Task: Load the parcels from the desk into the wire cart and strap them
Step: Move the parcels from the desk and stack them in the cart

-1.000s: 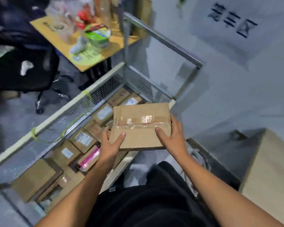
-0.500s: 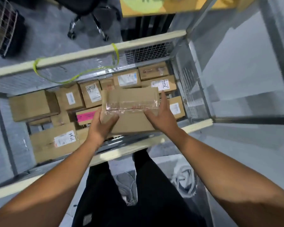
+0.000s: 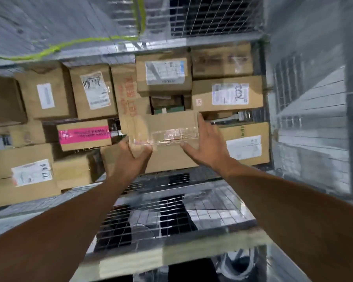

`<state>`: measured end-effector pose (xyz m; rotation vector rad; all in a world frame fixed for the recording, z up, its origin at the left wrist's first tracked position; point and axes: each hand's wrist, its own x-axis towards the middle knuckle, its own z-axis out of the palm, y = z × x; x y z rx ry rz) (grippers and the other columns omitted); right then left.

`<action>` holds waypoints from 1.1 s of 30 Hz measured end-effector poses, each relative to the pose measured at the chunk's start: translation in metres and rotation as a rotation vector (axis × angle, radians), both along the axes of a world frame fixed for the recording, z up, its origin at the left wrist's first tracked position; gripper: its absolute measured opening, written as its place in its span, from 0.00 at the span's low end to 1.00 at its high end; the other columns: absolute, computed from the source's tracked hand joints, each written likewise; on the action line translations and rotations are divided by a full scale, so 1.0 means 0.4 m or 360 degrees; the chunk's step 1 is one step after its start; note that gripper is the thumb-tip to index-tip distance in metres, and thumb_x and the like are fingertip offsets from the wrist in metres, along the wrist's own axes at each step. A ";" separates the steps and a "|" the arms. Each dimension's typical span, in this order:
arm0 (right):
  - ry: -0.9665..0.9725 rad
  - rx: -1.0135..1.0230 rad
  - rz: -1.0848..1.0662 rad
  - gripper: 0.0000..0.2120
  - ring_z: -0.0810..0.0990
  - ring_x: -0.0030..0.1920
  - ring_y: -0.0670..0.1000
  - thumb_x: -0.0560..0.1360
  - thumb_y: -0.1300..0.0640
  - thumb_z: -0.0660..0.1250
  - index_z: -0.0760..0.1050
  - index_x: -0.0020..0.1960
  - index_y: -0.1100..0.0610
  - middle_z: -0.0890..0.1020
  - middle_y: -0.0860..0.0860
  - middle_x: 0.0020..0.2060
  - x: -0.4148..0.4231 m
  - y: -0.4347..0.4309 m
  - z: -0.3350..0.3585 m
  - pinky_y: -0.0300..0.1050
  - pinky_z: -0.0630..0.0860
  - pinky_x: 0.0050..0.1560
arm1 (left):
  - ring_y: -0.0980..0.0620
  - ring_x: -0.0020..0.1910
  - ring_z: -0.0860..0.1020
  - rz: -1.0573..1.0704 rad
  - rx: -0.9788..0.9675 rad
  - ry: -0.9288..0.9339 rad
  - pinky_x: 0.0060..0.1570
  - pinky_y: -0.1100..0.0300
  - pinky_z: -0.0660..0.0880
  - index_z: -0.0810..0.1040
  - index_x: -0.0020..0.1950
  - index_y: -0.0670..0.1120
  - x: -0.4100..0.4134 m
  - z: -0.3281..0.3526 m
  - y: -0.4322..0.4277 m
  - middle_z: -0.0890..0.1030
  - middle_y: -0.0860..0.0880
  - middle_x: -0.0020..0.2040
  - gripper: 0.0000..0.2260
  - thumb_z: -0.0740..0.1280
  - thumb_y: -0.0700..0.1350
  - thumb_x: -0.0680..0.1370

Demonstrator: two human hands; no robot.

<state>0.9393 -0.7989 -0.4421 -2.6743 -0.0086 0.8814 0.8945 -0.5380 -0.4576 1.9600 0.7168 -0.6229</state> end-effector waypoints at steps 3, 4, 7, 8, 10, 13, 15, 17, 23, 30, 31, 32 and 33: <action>-0.0093 -0.0174 0.0157 0.52 0.69 0.67 0.62 0.76 0.27 0.57 0.43 0.84 0.61 0.72 0.60 0.70 0.001 -0.005 -0.082 0.59 0.63 0.71 | 0.59 0.57 0.77 -0.0034 -0.0103 0.0086 0.55 0.65 0.72 0.57 0.81 0.52 -0.009 -0.081 -0.033 0.76 0.57 0.60 0.40 0.75 0.59 0.76; -0.0127 -0.0260 0.0220 0.53 0.69 0.67 0.62 0.75 0.26 0.55 0.44 0.84 0.62 0.72 0.61 0.69 -0.003 -0.007 -0.101 0.59 0.62 0.73 | 0.54 0.60 0.76 -0.0028 -0.0127 0.0090 0.58 0.60 0.72 0.57 0.80 0.53 -0.015 -0.104 -0.040 0.76 0.56 0.62 0.40 0.76 0.58 0.76; -0.0174 -0.0468 0.0389 0.55 0.65 0.71 0.64 0.74 0.25 0.50 0.45 0.83 0.66 0.68 0.63 0.72 -0.022 -0.002 -0.130 0.60 0.60 0.76 | 0.49 0.64 0.77 0.0014 -0.0166 0.0118 0.66 0.50 0.75 0.58 0.78 0.53 -0.027 -0.139 -0.053 0.77 0.53 0.66 0.38 0.76 0.56 0.75; -0.0155 -0.0500 0.0399 0.56 0.63 0.74 0.65 0.73 0.24 0.50 0.45 0.83 0.67 0.65 0.64 0.75 -0.026 0.001 -0.131 0.61 0.59 0.77 | 0.48 0.64 0.77 -0.0018 -0.0155 0.0137 0.67 0.49 0.74 0.58 0.78 0.53 -0.029 -0.137 -0.054 0.77 0.52 0.67 0.38 0.76 0.56 0.76; -0.0091 -0.0554 0.0348 0.56 0.57 0.79 0.66 0.73 0.23 0.49 0.48 0.82 0.67 0.60 0.65 0.79 -0.023 0.012 -0.117 0.62 0.54 0.80 | 0.46 0.66 0.77 -0.0160 -0.0118 0.0224 0.68 0.48 0.74 0.59 0.77 0.52 -0.023 -0.107 -0.052 0.77 0.50 0.68 0.37 0.77 0.55 0.76; 0.0068 -0.0500 0.0174 0.55 0.49 0.83 0.63 0.72 0.23 0.51 0.41 0.84 0.60 0.52 0.61 0.83 -0.003 0.042 -0.039 0.61 0.47 0.81 | 0.40 0.76 0.68 -0.0301 -0.0010 0.0234 0.76 0.40 0.65 0.57 0.82 0.46 0.010 0.003 -0.029 0.68 0.41 0.79 0.43 0.77 0.54 0.76; 0.0228 -0.0339 0.0010 0.53 0.49 0.83 0.62 0.72 0.24 0.53 0.37 0.84 0.53 0.50 0.60 0.83 -0.009 0.058 0.065 0.60 0.48 0.81 | 0.40 0.82 0.56 -0.0606 0.0377 0.0157 0.80 0.41 0.54 0.50 0.85 0.46 0.047 0.124 -0.014 0.55 0.42 0.84 0.47 0.72 0.64 0.76; 0.0299 -0.0240 -0.0188 0.52 0.52 0.82 0.61 0.72 0.23 0.55 0.39 0.84 0.48 0.53 0.58 0.83 -0.030 0.073 0.198 0.61 0.52 0.80 | 0.41 0.80 0.60 -0.0772 0.0409 0.0028 0.79 0.42 0.60 0.54 0.84 0.47 0.082 0.263 -0.003 0.61 0.43 0.83 0.46 0.72 0.64 0.76; 0.0153 -0.0260 -0.0609 0.47 0.58 0.80 0.61 0.76 0.26 0.60 0.51 0.85 0.50 0.60 0.60 0.81 -0.210 0.081 0.614 0.62 0.58 0.78 | 0.39 0.82 0.56 -0.1355 0.0245 -0.0169 0.79 0.42 0.58 0.66 0.81 0.52 0.061 0.623 -0.006 0.66 0.46 0.81 0.32 0.66 0.64 0.80; -0.0167 -0.0260 -0.1472 0.39 0.59 0.80 0.59 0.79 0.34 0.64 0.56 0.84 0.49 0.62 0.57 0.81 -0.551 0.184 0.940 0.56 0.56 0.79 | 0.38 0.80 0.59 -0.1963 0.0029 -0.0522 0.79 0.43 0.56 0.68 0.79 0.50 -0.086 0.905 -0.037 0.68 0.44 0.80 0.33 0.63 0.67 0.80; -0.0224 -0.0248 -0.1627 0.39 0.60 0.80 0.59 0.80 0.36 0.65 0.57 0.84 0.50 0.63 0.58 0.80 -0.610 0.205 0.974 0.55 0.57 0.79 | 0.38 0.78 0.63 -0.2062 -0.0010 -0.0592 0.78 0.44 0.58 0.71 0.78 0.48 -0.117 0.939 -0.042 0.71 0.43 0.77 0.33 0.64 0.66 0.79; -0.0276 -0.0243 -0.1779 0.38 0.61 0.79 0.59 0.80 0.37 0.65 0.57 0.84 0.50 0.64 0.58 0.80 -0.673 0.226 1.004 0.55 0.57 0.79 | 0.38 0.75 0.67 -0.2165 -0.0058 -0.0654 0.76 0.44 0.61 0.72 0.76 0.46 -0.151 0.969 -0.051 0.74 0.42 0.74 0.31 0.66 0.64 0.80; -0.0327 -0.0245 -0.1935 0.38 0.62 0.79 0.60 0.80 0.37 0.66 0.58 0.83 0.50 0.65 0.58 0.79 -0.738 0.246 1.030 0.55 0.58 0.79 | 0.37 0.72 0.70 -0.2260 -0.0117 -0.0700 0.74 0.44 0.65 0.74 0.75 0.45 -0.185 0.997 -0.065 0.77 0.41 0.71 0.29 0.68 0.62 0.79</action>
